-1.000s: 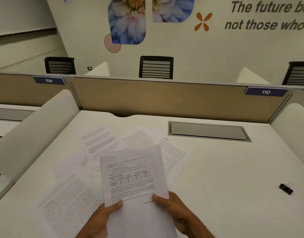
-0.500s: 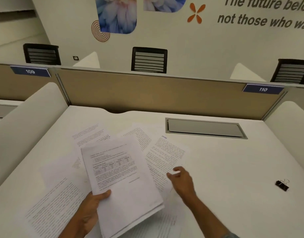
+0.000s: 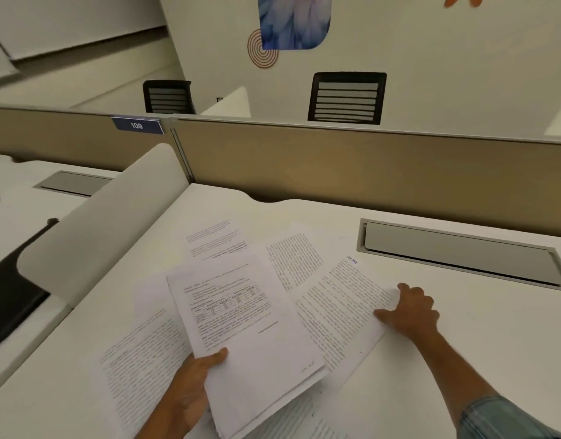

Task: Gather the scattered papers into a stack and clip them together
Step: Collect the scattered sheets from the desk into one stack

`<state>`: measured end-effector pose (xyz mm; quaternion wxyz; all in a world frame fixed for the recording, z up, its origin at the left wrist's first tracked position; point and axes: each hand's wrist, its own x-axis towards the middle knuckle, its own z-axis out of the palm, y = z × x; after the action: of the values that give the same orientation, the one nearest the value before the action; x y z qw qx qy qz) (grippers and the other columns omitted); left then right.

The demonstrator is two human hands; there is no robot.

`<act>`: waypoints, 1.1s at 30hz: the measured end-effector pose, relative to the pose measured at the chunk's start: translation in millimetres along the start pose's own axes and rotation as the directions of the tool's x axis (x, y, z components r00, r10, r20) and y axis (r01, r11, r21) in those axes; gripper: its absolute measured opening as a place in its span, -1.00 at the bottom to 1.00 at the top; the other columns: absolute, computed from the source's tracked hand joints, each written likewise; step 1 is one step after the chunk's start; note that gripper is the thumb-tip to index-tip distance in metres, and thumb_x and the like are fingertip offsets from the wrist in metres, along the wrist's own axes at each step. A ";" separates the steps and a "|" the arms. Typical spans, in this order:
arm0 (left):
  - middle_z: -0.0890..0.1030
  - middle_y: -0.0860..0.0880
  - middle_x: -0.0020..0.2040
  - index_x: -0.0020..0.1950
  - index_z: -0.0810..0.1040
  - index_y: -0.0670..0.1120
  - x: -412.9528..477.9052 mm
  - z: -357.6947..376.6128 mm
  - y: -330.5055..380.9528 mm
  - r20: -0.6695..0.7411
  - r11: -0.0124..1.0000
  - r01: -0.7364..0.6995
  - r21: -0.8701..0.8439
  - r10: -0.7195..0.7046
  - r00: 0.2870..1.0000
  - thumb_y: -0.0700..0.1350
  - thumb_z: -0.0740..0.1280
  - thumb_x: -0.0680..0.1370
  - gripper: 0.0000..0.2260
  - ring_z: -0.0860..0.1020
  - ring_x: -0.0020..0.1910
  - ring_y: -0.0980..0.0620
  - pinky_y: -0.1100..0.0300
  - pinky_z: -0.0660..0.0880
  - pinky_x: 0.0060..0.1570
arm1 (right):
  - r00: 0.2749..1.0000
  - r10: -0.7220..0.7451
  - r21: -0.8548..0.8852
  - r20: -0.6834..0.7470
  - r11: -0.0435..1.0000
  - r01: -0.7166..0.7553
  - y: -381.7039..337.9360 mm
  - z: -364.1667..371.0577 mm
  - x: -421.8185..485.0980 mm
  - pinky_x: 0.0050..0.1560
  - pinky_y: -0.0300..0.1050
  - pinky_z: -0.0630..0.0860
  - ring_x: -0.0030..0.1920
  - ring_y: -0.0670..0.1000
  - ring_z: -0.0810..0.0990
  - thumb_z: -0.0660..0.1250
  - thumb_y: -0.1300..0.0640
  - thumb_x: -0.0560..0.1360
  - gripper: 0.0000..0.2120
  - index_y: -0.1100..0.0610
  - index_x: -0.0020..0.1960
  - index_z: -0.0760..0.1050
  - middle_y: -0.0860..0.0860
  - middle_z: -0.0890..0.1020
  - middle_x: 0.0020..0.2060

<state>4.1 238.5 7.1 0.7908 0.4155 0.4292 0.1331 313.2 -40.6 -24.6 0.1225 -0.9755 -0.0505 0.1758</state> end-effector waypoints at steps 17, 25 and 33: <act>0.58 -0.25 0.33 0.45 0.48 -0.19 10.4 -11.8 -8.8 -0.133 0.997 0.045 -0.057 -0.052 0.990 -0.42 0.32 0.56 -0.55 0.57 0.15 -0.22 -0.14 0.42 0.31 | 0.975 0.155 0.785 0.160 0.579 -0.221 12.0 -15.9 -3.9 -0.33 -0.08 0.57 -0.31 0.13 0.62 0.40 0.37 0.46 -0.91 0.36 -0.05 0.55 0.32 0.69 -0.02; 0.60 -0.19 0.21 0.29 0.54 -0.14 -4.8 -24.5 -2.5 -0.141 0.988 0.058 -0.143 -0.078 0.987 -0.44 0.28 0.58 -0.65 0.58 0.02 -0.15 -0.11 0.38 0.36 | 0.871 0.303 0.907 0.387 -0.293 -0.301 42.7 -10.3 -83.0 -0.47 -0.14 0.66 -0.12 0.18 0.62 0.31 0.55 0.46 -0.50 0.44 0.39 0.37 0.34 0.57 0.19; 0.64 -0.22 0.15 0.30 0.55 -0.14 -16.0 -47.1 -15.8 -0.159 0.987 0.103 -0.120 -0.121 0.980 -0.42 0.31 0.56 -0.65 0.58 0.12 -0.26 -0.19 0.48 0.24 | 0.826 0.196 0.793 0.528 -0.462 -0.398 -3.4 12.1 -184.4 -0.44 0.09 0.68 0.06 0.22 0.60 0.25 0.60 0.46 -0.54 0.13 0.16 0.52 0.16 0.58 0.26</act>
<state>-44.9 245.2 -9.5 0.7806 0.3333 0.5082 0.1462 136.6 -60.8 26.2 0.7944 -0.4073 0.3891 0.2275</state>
